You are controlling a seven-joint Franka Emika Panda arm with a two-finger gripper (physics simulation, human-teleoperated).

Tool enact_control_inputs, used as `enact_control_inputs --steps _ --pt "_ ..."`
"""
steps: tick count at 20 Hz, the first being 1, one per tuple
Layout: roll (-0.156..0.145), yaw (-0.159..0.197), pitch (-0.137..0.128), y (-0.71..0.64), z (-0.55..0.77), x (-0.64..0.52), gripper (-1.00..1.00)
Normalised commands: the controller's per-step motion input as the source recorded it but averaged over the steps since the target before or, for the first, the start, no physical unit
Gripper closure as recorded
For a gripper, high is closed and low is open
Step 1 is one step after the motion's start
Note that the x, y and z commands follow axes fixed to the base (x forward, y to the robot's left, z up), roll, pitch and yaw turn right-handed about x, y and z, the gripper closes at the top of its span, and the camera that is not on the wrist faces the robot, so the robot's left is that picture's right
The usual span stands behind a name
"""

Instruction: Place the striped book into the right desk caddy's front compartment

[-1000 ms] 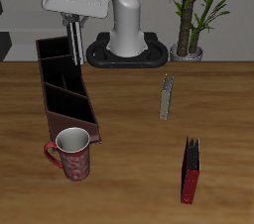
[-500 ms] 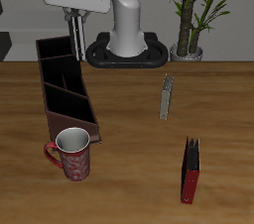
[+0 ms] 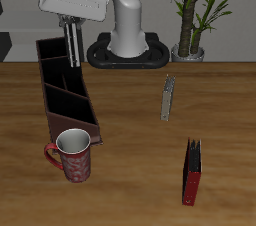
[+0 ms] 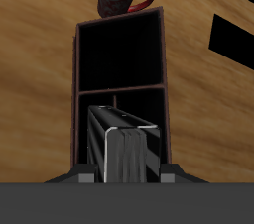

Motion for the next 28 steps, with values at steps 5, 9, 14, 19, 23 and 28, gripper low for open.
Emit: enact_control_inputs --steps 5,9,14,19,23,28 --pt "-0.007 -0.033 0.024 -0.09 -0.11 0.08 1.00" --pt "-0.004 -0.019 0.028 -0.02 -0.16 0.12 1.00" --pt "0.013 -0.005 0.026 0.07 -0.18 0.11 1.00" --pt "0.016 -0.007 0.004 0.10 -0.05 0.08 1.00" --pt "0.019 0.000 0.012 0.11 -0.09 0.14 1.00" --pt "0.019 -0.019 0.044 0.09 -0.25 0.17 1.00"
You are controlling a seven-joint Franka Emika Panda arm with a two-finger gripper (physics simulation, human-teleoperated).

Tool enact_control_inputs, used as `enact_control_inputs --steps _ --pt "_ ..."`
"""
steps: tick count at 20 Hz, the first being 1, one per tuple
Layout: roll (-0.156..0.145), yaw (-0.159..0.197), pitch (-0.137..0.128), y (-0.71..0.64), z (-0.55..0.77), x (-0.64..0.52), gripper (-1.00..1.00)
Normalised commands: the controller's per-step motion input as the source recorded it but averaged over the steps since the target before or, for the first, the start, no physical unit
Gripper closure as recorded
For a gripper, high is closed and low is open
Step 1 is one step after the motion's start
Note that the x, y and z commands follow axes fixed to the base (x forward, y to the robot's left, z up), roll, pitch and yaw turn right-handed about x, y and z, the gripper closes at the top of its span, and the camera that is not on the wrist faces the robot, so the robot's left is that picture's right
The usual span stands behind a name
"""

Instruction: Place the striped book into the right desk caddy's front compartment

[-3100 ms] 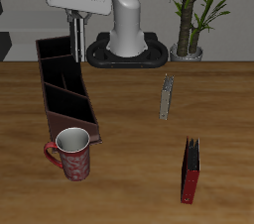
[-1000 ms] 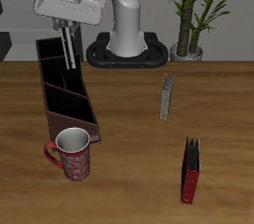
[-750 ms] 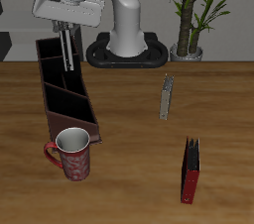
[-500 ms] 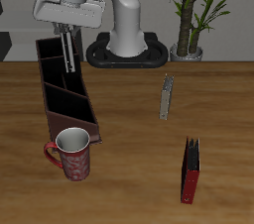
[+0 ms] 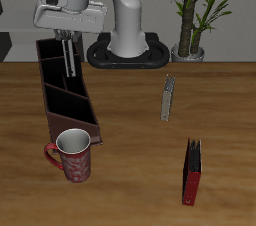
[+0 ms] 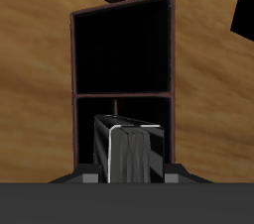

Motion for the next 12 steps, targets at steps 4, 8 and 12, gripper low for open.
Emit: enact_control_inputs --steps 4,8,12 --pt "0.015 -0.016 0.044 0.07 -0.31 0.16 1.00" --pt "0.025 -0.005 0.055 0.14 -0.34 0.12 1.00" --pt "0.014 0.021 0.057 0.11 -0.36 0.20 1.00"
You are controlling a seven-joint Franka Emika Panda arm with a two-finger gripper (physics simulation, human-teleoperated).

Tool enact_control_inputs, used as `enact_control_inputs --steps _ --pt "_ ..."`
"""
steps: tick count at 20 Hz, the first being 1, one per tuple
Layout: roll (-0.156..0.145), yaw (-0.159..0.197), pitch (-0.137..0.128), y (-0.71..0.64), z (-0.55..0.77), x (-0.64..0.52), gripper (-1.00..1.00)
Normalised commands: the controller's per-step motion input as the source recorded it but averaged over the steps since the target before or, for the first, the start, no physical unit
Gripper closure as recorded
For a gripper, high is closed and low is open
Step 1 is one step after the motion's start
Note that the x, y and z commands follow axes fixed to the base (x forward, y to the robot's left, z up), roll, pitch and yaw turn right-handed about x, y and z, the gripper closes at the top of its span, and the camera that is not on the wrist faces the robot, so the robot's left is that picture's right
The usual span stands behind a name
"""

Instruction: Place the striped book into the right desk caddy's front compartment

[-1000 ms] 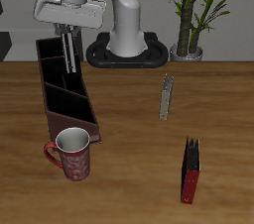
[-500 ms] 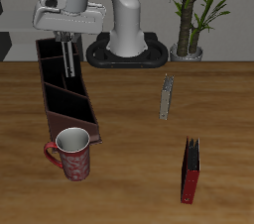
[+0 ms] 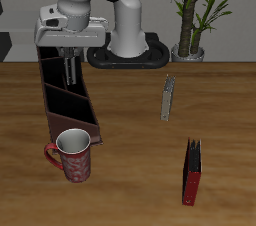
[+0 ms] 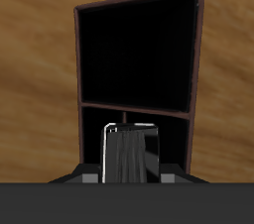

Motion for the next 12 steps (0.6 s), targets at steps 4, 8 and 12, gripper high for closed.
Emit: enact_control_inputs --steps 4,8,12 --pt "-0.005 -0.005 0.038 0.00 -0.22 0.06 1.00" --pt "-0.016 0.022 0.025 0.06 -0.17 0.02 -1.00" --pt "-0.011 0.003 -0.006 0.02 0.04 -0.02 -1.00"
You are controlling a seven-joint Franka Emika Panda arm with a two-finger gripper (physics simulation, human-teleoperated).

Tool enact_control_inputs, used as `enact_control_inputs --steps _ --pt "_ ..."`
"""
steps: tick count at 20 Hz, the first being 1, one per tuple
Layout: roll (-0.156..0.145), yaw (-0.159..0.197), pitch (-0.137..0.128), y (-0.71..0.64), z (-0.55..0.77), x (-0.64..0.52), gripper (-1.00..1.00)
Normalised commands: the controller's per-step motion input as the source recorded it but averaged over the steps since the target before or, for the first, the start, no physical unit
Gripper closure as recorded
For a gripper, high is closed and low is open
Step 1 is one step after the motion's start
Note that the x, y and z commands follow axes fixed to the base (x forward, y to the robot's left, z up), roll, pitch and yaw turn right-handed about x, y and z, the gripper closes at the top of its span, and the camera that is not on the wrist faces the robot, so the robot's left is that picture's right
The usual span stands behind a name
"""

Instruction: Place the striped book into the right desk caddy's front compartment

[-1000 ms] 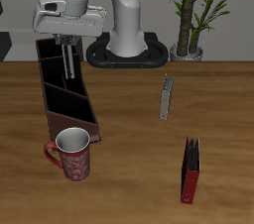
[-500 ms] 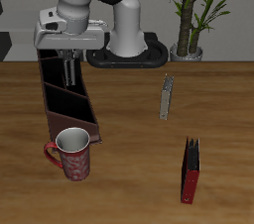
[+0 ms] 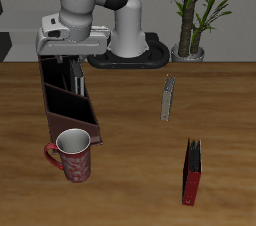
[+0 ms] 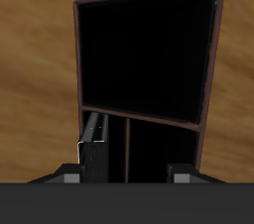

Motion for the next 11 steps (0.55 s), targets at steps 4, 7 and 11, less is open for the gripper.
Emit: enact_control_inputs --steps 4,7,11 --pt "-0.006 -0.005 -0.050 0.04 0.28 -0.08 -1.00" --pt "0.014 -0.016 -0.005 0.00 0.13 -0.05 -1.00" --pt "0.027 -0.027 -0.004 0.07 0.16 -0.11 -1.00"
